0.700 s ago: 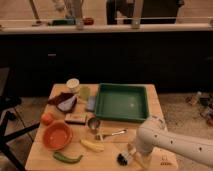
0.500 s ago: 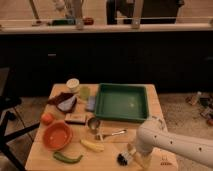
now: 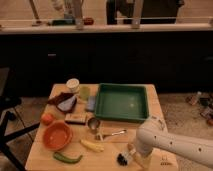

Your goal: Place brush in red bowl

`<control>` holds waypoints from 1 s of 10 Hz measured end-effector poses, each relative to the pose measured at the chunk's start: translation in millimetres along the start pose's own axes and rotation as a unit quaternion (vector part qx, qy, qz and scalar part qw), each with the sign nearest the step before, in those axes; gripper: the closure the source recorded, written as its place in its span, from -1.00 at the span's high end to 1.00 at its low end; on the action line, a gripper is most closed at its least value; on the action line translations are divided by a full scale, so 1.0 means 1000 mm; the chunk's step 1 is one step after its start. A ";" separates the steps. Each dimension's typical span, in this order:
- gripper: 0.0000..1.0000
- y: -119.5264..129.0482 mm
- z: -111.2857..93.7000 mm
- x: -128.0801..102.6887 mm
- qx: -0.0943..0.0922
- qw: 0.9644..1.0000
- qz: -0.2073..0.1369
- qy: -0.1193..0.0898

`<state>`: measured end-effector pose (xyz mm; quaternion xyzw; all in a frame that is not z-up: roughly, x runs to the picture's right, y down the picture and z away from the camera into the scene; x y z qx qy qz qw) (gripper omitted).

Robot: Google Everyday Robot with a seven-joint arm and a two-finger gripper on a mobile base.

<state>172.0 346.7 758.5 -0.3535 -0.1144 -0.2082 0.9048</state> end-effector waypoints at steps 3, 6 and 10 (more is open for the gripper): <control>-0.20 -0.001 -0.001 0.000 0.002 1.000 0.001 -0.001; -0.75 -0.002 -0.005 -0.001 0.003 1.000 0.000 -0.001; -1.00 0.002 -0.003 0.000 -0.006 1.000 0.003 -0.002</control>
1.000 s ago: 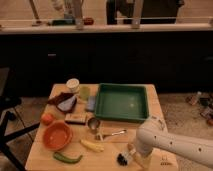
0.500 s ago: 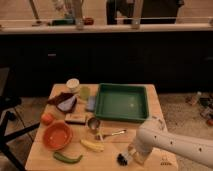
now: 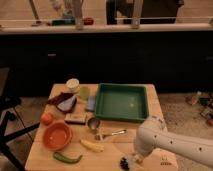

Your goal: Place brush in red bowl

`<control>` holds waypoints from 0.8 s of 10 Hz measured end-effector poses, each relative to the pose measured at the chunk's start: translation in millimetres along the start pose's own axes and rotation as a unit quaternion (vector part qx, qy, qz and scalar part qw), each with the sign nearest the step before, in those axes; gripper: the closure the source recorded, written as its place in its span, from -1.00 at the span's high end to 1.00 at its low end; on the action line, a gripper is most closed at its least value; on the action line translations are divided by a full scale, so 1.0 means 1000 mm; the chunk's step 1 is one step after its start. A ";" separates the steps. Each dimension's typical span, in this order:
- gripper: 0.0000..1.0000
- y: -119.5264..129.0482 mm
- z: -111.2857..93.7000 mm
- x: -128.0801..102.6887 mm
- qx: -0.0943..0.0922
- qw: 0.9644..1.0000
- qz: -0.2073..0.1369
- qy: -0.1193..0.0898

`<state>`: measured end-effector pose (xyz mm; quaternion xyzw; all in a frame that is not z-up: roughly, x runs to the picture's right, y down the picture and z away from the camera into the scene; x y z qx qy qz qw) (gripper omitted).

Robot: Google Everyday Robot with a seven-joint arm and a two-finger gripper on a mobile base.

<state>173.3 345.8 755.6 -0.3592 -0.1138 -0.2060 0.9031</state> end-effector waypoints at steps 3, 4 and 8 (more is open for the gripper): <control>-1.00 -0.002 0.000 0.000 0.002 1.000 -0.001 0.001; -1.00 -0.004 -0.002 0.000 0.004 1.000 -0.003 0.003; -1.00 -0.010 -0.016 -0.005 0.015 1.000 -0.006 0.005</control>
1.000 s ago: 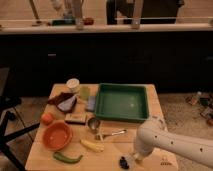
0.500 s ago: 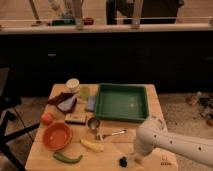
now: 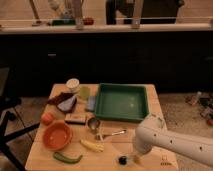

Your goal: Place brush in red bowl

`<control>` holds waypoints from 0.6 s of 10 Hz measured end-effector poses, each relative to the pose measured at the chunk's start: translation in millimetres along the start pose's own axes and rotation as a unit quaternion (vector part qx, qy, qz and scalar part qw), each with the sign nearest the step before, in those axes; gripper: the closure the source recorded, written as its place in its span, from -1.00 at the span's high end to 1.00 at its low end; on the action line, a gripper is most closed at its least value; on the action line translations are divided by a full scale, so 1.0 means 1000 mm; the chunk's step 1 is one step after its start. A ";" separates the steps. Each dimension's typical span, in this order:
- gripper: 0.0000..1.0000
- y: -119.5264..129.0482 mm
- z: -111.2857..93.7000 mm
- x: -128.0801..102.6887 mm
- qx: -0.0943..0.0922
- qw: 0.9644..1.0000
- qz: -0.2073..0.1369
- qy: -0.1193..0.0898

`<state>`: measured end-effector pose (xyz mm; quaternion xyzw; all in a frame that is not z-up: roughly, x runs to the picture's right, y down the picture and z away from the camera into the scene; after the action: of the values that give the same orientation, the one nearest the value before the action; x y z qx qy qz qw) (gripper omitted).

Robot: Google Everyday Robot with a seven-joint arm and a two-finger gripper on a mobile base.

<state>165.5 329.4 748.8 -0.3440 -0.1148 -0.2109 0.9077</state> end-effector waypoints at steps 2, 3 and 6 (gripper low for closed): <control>-1.00 -0.002 -0.004 -0.001 0.004 1.000 0.001 0.002; -1.00 -0.004 -0.007 -0.001 0.009 1.000 0.001 0.002; -1.00 -0.009 -0.019 -0.005 0.023 1.000 0.002 0.002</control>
<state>158.2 311.5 738.3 -0.3228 -0.1168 -0.2071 0.9161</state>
